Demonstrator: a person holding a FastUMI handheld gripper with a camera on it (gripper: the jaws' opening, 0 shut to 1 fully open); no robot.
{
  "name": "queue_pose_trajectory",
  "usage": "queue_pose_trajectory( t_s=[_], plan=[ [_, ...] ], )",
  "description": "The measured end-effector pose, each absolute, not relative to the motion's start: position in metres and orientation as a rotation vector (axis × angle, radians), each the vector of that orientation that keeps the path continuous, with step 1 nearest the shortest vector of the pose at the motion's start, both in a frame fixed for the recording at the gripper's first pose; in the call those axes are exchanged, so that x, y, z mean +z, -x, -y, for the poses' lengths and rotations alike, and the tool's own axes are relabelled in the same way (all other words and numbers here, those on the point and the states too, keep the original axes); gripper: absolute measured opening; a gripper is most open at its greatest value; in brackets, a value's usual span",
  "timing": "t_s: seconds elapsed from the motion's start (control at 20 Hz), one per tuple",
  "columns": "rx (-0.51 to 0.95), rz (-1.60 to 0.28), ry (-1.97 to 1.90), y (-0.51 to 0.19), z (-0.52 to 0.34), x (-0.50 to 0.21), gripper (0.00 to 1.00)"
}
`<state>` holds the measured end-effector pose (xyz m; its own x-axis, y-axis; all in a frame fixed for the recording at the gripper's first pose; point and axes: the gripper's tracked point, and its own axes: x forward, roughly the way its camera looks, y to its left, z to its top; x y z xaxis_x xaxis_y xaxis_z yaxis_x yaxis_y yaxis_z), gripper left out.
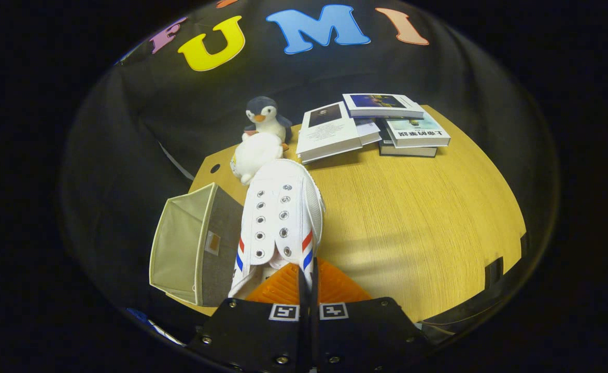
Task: Open the storage box then place both shoes into the box .Put the left shoe in first, then the right shoe, with the right side of both shoes facing outward in a uniform manner.
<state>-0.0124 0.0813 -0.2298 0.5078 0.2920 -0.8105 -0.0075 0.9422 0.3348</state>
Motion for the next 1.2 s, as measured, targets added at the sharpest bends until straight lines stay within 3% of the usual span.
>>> queue_pose_trajectory(
  t_s=[0.7, 1.2],
  plan=[
    [0.368, -1.031, -0.313, 0.001, -0.219, -0.193, 0.00],
    [0.382, -1.088, -0.348, 0.007, -0.276, -0.216, 0.03]
  ],
)
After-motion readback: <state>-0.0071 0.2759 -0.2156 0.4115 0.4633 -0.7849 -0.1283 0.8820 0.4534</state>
